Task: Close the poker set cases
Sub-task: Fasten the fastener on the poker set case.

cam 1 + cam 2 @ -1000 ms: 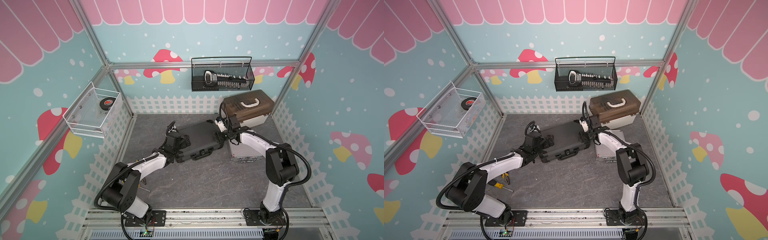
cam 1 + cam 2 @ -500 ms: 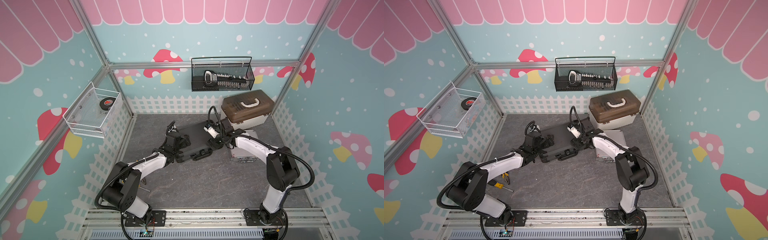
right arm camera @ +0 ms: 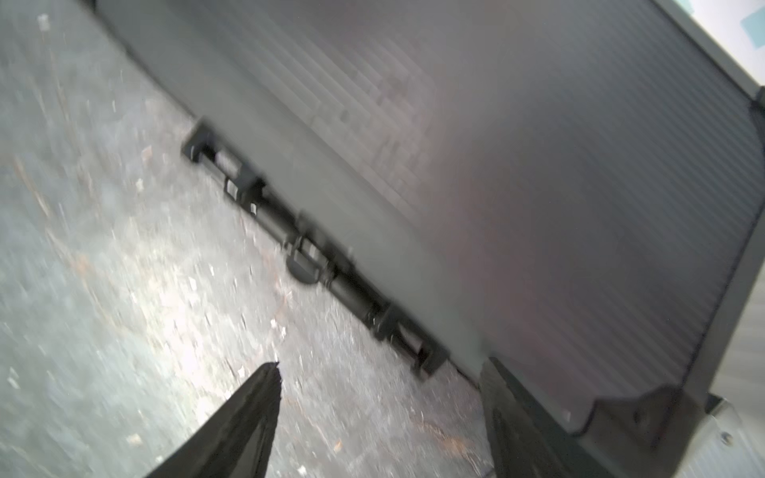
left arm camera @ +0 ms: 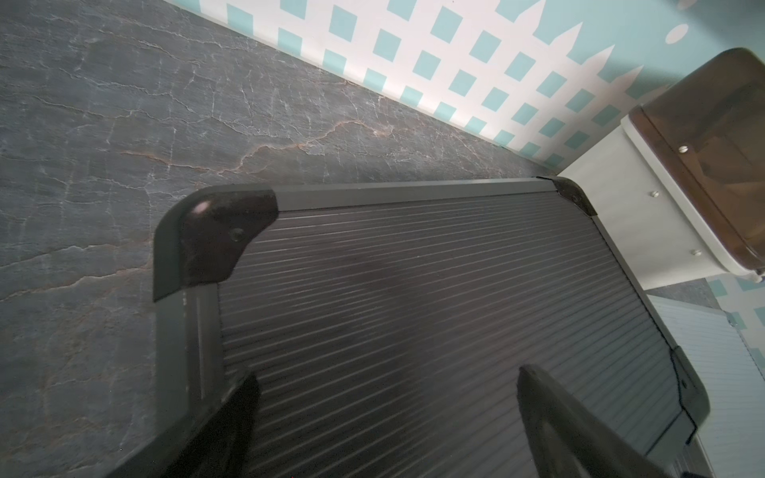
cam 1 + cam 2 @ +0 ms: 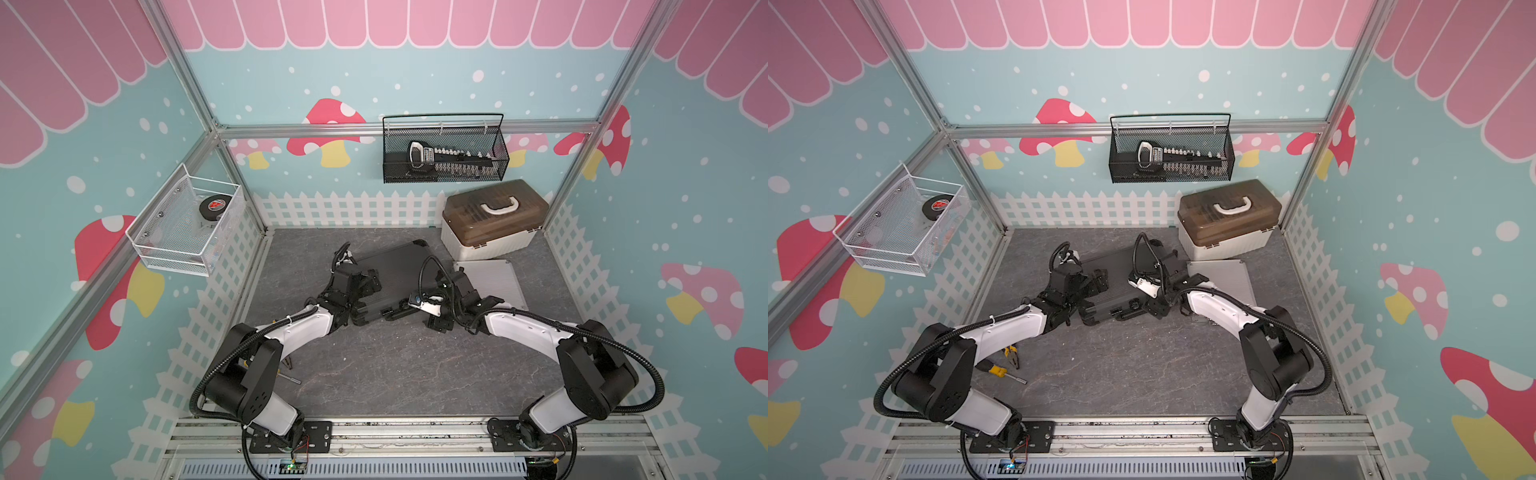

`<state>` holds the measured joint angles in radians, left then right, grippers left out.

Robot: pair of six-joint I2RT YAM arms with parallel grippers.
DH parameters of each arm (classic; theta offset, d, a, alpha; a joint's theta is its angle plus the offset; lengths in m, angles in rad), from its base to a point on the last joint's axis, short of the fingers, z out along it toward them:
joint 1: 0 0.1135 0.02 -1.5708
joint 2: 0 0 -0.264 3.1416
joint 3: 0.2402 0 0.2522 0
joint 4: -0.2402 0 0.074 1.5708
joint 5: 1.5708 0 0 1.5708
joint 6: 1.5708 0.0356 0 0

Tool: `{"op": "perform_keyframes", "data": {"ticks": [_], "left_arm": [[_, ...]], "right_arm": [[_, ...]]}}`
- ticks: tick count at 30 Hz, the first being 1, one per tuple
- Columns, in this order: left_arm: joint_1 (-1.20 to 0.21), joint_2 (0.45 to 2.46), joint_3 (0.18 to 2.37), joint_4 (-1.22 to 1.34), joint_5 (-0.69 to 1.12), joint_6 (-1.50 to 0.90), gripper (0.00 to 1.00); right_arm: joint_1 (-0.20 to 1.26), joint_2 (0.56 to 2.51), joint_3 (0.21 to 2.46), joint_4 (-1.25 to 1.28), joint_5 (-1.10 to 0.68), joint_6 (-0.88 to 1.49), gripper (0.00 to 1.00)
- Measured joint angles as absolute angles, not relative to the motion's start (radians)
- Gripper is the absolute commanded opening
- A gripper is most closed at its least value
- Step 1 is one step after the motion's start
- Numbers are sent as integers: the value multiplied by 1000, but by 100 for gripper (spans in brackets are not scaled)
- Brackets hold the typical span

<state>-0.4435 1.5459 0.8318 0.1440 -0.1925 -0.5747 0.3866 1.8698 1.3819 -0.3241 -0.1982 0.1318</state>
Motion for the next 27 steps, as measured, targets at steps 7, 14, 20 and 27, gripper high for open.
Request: {"op": "perform_keyframes", "data": {"ticks": [7,14,20,27], "left_arm": [[-440,1555,834,157,-188,-576,99],[-440,1556,831,167,-188,-580,99],[-440,1556,831,168,-188,-580,99],[-440,1556,831,168,-189,-580,99]], "right_arm": [[497,1817,1373,-382,-176,-80,75],[576,1692,1188,-364,-170,-359,77],[575,1568,961,-220,-163,-551,79],[617,1555,817,65,-105,-686,80]]}}
